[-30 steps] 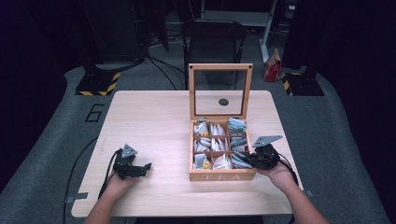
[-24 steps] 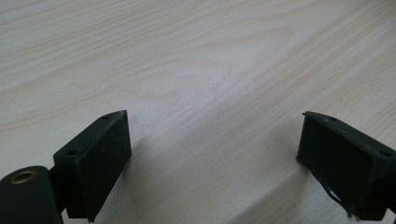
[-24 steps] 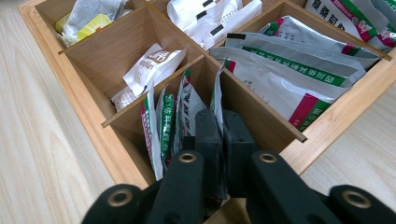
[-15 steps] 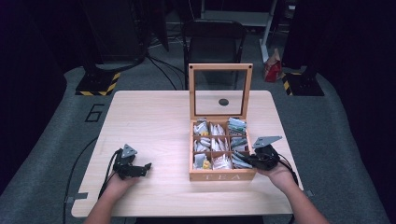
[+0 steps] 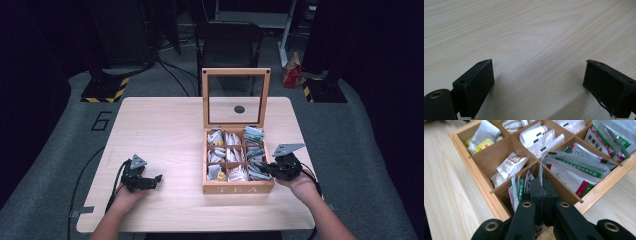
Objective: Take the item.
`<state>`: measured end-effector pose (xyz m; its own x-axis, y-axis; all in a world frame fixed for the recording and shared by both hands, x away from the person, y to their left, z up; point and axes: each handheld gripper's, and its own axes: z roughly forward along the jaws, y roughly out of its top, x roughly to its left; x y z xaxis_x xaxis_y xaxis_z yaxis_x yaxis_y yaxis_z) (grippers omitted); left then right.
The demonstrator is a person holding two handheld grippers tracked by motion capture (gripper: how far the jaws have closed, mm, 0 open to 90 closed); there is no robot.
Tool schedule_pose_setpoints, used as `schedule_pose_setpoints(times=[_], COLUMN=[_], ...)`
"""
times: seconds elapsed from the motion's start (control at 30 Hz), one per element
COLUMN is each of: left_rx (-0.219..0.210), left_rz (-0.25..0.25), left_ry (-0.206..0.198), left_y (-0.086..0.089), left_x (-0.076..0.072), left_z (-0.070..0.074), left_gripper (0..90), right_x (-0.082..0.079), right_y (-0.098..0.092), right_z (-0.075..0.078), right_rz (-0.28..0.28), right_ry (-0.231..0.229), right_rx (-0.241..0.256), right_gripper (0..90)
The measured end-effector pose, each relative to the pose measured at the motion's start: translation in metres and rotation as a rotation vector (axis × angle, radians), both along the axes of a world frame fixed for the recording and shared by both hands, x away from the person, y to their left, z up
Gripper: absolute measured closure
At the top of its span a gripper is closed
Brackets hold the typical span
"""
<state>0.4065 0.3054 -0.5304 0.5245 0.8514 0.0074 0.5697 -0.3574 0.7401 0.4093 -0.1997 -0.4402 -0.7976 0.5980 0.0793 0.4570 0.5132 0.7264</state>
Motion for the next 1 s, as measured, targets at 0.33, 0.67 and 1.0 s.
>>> schedule_pose_setpoints(times=[0.33, 0.67, 1.0], left_rx=[0.001, 0.003, -0.001], left_rz=[0.0, 0.0, 0.001], left_ry=[0.001, -0.001, -0.001], left_y=[0.0, 0.0, 0.0], left_x=[0.0, 0.0, 0.0], left_z=[0.0, 0.0, 0.0], left_gripper=[9.2, 9.2, 9.2], right_x=[-0.002, -0.003, -0.005], right_y=[0.0, -0.003, -0.004], right_z=[0.018, 0.034, 0.049], right_rz=[0.008, 0.005, 0.0], right_ry=[-0.02, -0.035, -0.057], right_rx=[0.029, 0.055, 0.072], right_gripper=[89.6, 89.5, 89.5])
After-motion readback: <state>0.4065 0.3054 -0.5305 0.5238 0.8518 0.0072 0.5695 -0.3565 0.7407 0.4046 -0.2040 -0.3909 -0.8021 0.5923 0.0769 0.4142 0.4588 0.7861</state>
